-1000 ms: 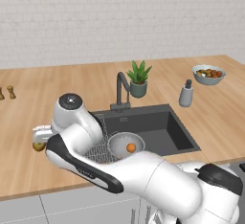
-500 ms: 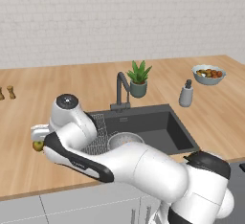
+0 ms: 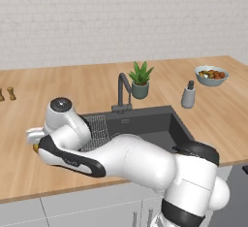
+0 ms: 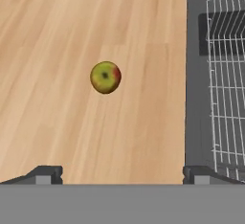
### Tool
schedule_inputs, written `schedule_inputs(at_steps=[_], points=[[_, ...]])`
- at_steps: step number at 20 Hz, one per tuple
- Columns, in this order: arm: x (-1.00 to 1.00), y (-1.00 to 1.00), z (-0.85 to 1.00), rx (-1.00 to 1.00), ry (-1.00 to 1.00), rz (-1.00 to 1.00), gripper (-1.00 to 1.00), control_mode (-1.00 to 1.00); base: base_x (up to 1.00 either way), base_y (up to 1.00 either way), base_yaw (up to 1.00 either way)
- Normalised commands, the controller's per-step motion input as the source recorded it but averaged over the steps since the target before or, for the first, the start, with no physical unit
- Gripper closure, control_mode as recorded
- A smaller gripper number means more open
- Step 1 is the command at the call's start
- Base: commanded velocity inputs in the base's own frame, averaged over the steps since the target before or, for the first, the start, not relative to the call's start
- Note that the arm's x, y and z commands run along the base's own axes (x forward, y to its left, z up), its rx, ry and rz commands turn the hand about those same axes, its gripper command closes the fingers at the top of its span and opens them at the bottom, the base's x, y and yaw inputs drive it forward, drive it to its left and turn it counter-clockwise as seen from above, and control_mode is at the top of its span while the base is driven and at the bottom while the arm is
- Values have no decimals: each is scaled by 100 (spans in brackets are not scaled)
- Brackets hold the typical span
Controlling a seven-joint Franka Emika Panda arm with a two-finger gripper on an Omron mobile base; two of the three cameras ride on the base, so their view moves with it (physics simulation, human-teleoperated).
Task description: Put the colander in the sink, put the apple, tangerine in the colander, and turn on the sink faucet and pour water over the colander.
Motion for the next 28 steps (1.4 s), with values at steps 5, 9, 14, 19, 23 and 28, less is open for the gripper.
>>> schedule_inputs(at_steps=[5, 9, 14, 19, 23, 28], points=[[21, 11, -27, 0, 0, 0, -100, -100, 0, 0, 0], [23, 3, -24, 0, 0, 0, -100, -100, 0, 0, 0], [21, 6, -20, 0, 0, 0, -100, -100, 0, 0, 0], [15, 18, -14, 0, 0, 0, -100, -100, 0, 0, 0], [15, 19, -11, 0, 0, 0, -100, -100, 0, 0, 0], [16, 3, -14, 0, 0, 0, -100, -100, 0, 0, 0]])
